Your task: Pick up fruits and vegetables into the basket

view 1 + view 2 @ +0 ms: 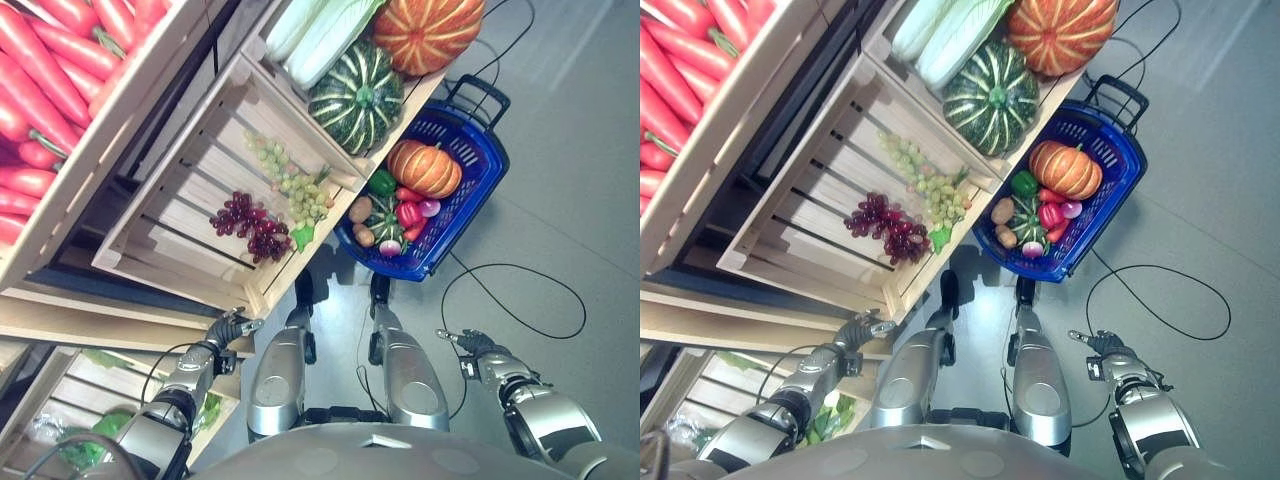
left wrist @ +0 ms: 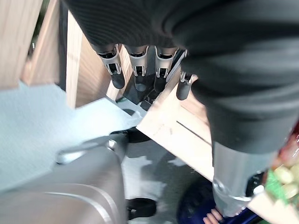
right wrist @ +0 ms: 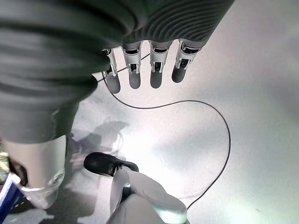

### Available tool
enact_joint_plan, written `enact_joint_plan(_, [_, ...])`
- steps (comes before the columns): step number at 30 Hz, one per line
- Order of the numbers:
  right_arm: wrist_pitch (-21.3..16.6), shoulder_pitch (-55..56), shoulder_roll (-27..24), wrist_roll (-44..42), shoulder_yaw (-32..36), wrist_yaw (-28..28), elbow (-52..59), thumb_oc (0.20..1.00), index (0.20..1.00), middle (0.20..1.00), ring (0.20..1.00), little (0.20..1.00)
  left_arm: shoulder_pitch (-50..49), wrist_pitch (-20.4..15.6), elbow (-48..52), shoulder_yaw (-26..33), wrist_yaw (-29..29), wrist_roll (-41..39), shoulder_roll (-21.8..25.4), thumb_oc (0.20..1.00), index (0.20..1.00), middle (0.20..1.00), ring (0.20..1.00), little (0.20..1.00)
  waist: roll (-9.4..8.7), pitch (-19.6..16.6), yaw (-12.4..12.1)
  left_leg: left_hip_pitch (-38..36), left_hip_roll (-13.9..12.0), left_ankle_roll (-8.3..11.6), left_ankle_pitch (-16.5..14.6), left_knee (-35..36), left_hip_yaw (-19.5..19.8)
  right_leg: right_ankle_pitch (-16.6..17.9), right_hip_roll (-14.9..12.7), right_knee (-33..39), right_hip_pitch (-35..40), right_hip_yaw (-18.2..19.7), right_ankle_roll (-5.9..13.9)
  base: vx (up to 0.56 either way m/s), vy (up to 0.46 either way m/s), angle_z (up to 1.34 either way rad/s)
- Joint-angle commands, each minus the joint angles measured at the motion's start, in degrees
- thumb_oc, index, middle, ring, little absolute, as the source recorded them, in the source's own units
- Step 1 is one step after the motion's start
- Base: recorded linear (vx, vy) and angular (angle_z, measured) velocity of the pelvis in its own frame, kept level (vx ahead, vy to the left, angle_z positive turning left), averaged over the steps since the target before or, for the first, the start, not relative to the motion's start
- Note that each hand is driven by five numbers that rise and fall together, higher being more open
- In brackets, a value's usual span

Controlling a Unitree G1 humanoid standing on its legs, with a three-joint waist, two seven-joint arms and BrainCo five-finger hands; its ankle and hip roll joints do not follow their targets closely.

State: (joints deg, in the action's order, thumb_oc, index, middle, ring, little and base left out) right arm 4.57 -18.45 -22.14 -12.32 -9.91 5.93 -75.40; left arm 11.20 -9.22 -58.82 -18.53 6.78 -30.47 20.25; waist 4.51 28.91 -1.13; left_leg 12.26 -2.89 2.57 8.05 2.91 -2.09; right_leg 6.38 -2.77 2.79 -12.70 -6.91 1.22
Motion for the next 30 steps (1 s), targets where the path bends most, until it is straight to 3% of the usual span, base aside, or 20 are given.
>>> enact_joint_plan(1, [-0.49, 0.87, -1.89, -2.66, -1.95, 1.16, 0.23, 1.000, 1.000, 1.000, 1.000, 1.000, 9.43, -9.18, 12.98, -1.35, 4.61, -8.35, 0.72, 1.000, 1.000, 1.000, 1.000, 1.000, -0.78, -0.61, 0.42, 6.49, 2.71, -0.08, -6.55, -9.84, 2.39, -5.49, -2.67, -12.25, -6.89, -0.02, 3.14, -0.10, -0.042, 0.11])
enact_joint_plan(7, [-0.05, -0.38, -1.98, -3.46, -2.29, 1.60, 1.11, 1.000, 1.000, 1.000, 1.000, 1.000, 12.01, -9.89, 19.30, -1.66, 5.79, -10.27, 3.10, 1.000, 1.000, 1.000, 1.000, 1.000, -0.85, 0.87, 0.60, 9.51, 2.74, -0.42, -7.10, -12.72, 2.25, -5.83, -2.34, -14.79, -9.75, 0.09, 3.03, -0.03, -0.017, 0.05])
enact_joint_plan(15, [-0.70, -0.24, -1.96, -3.59, -2.01, 1.16, 1.01, 1.000, 1.000, 1.000, 1.000, 1.000, 14.58, -6.39, 26.01, -1.33, 6.41, -12.32, 5.62, 1.000, 1.000, 1.000, 1.000, 1.000, -0.87, 0.88, 0.61, 11.05, 2.78, -0.92, -7.05, -12.42, 2.52, -5.88, -1.69, -15.58, -11.87, 0.22, 2.88, 0.00, -0.028, 0.04])
enact_joint_plan(21, [-1.12, 0.14, -2.23, -3.72, -1.53, 0.46, 0.83, 1.000, 1.000, 1.000, 1.000, 1.000, 13.16, -5.32, 25.97, -1.83, 6.05, -10.80, 5.74, 1.000, 1.000, 1.000, 1.000, 1.000, -0.87, 0.83, 0.21, 8.47, 3.07, -0.76, -6.76, -10.95, 3.03, -5.94, -1.89, -14.55, -9.38, -0.45, 2.64, 0.00, -0.015, 0.09])
enact_joint_plan(30, [-1.37, 2.30, -1.86, -3.26, -0.60, -0.19, 0.37, 1.000, 1.000, 1.000, 1.000, 1.000, 8.74, -5.01, 22.50, -2.41, 1.38, -1.92, 6.36, 1.000, 1.000, 1.000, 1.000, 1.000, -1.08, -2.65, -0.42, 3.34, 2.63, -0.25, -6.46, -7.20, 3.60, -5.94, -1.88, -11.08, -4.13, -0.58, 2.73, 0.03, -0.002, 0.01])
